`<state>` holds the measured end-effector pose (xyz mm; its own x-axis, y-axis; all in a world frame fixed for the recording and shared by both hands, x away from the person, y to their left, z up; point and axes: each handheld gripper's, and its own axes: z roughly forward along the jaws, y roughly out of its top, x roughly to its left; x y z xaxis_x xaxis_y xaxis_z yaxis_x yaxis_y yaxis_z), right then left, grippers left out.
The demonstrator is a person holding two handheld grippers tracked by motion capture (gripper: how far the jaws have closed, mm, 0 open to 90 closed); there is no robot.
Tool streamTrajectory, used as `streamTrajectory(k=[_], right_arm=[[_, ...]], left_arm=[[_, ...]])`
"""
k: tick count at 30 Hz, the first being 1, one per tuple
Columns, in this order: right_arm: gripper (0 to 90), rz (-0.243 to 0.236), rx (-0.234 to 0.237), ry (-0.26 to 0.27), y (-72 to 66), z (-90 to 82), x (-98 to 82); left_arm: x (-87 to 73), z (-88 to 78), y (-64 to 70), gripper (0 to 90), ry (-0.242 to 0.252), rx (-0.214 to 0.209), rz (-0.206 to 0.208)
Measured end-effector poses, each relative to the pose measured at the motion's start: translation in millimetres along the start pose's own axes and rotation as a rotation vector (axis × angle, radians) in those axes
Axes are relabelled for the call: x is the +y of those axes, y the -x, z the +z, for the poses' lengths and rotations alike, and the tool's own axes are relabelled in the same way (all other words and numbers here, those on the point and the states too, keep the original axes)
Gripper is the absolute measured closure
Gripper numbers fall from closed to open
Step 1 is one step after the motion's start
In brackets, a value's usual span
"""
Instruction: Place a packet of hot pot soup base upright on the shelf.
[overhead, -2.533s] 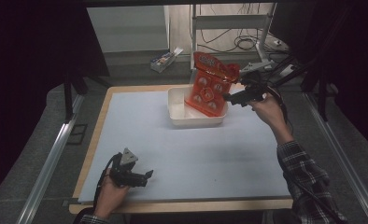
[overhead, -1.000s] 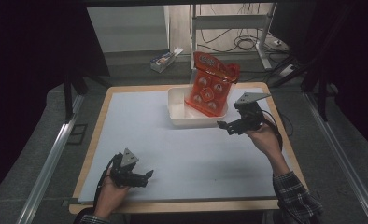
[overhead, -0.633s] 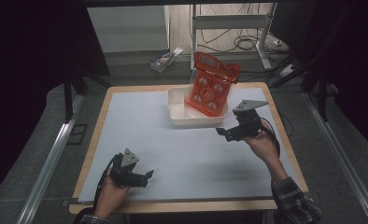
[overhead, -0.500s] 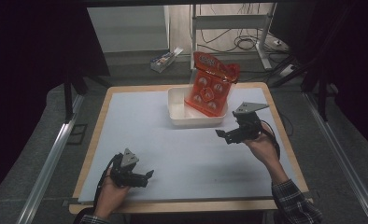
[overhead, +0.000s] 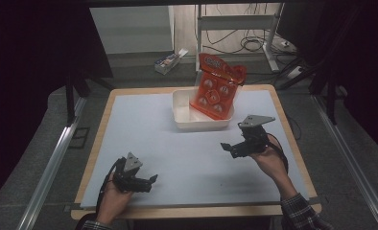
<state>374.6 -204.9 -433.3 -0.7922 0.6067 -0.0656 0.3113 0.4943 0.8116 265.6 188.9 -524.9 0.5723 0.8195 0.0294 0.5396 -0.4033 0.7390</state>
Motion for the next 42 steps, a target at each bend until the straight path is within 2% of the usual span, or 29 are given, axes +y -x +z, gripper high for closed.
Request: streamTrajectory(k=[10,16,24,42], right_arm=[[0.0,-0.008,0.018,-0.01,-15.9,-3.0,-11.2],[0.0,0.01,0.011,-0.009,-21.0,-7.6,-19.6],[0.0,0.011,-0.009,0.0,-26.4,-15.3,-28.9],[0.0,0.025,-0.063,-0.02,-27.5,-24.7,-57.3]], left_arm=[[0.2,-0.2,-0.3,4.6,0.001,-0.001,0.001],[0.4,-0.2,0.3,4.6,0.002,-0.005,-0.001],[0.4,-0.1,0.7,4.7,0.001,-0.004,0.0],[0.4,0.1,1.2,4.7,-0.001,-0.002,0.005]])
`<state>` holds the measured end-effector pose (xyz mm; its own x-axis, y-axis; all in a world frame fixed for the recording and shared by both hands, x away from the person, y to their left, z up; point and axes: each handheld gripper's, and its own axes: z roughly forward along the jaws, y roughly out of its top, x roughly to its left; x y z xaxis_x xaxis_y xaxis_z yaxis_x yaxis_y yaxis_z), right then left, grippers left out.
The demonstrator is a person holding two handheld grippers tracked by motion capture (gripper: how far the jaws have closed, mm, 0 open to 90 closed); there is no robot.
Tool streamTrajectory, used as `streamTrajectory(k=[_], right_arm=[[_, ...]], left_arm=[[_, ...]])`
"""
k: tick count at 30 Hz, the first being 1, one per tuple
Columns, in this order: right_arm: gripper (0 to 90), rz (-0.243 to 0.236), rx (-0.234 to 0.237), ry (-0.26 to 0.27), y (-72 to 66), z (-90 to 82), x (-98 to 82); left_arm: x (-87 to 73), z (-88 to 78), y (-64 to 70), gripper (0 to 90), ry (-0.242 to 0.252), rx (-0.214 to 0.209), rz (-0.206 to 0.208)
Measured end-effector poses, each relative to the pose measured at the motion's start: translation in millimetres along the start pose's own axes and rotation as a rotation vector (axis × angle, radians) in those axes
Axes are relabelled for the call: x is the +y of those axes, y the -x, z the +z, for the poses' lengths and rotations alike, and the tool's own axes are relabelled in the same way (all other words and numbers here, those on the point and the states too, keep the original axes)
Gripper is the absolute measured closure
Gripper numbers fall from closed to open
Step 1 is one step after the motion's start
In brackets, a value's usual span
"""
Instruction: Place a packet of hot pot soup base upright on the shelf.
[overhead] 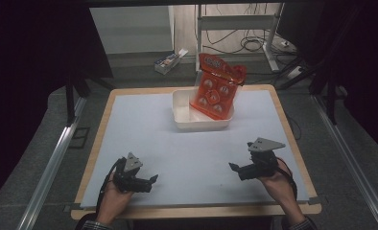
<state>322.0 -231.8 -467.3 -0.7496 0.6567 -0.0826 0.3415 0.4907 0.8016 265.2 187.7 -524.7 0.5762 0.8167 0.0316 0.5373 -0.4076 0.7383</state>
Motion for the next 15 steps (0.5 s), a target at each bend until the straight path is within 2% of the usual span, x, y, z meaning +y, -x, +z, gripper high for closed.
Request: streamTrajectory(k=[6,13,15], right_arm=[[0.0,0.004,-0.015,-0.001,0.9,-2.6,-9.5],[0.0,0.017,-0.017,-0.011,2.2,-2.2,-20.3],[0.0,0.021,-0.017,-0.018,2.8,-0.7,-23.4]], left_arm=[[-0.3,0.5,0.4,4.7,0.002,0.005,0.006],[-1.4,2.9,3.4,4.2,0.009,0.017,0.056],[-1.6,3.6,4.1,4.1,0.011,0.013,0.058]])
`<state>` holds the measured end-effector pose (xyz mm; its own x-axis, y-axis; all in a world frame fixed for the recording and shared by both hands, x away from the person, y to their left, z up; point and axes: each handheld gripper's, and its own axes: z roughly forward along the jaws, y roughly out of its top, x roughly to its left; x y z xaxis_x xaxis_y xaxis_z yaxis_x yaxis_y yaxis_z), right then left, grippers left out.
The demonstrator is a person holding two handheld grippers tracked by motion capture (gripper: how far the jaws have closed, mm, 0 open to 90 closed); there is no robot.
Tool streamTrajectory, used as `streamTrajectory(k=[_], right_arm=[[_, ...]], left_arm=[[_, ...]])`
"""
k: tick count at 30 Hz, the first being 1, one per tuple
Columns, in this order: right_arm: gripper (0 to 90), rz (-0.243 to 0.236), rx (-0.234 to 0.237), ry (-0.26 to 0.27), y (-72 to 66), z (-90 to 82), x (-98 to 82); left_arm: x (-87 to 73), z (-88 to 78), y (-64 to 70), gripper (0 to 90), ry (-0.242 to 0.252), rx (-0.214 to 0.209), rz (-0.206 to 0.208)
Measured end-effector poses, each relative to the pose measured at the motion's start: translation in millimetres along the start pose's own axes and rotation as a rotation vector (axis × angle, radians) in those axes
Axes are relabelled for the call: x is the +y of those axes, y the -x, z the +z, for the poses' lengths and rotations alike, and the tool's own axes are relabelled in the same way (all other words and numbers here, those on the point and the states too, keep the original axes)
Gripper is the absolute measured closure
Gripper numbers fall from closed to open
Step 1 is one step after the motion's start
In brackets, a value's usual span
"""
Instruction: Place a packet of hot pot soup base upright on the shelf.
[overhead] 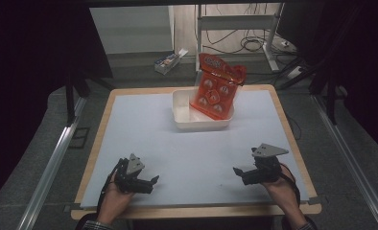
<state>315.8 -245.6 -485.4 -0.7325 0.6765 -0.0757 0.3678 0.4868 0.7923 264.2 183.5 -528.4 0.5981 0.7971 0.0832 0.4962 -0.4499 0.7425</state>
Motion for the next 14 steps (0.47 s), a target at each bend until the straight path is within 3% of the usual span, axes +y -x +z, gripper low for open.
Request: streamTrajectory(k=[14], right_arm=[[0.0,0.023,0.0,-0.052,6.8,13.8,-12.0]], left_arm=[[-0.3,2.6,-0.1,3.6,-0.001,-0.004,-0.001]])
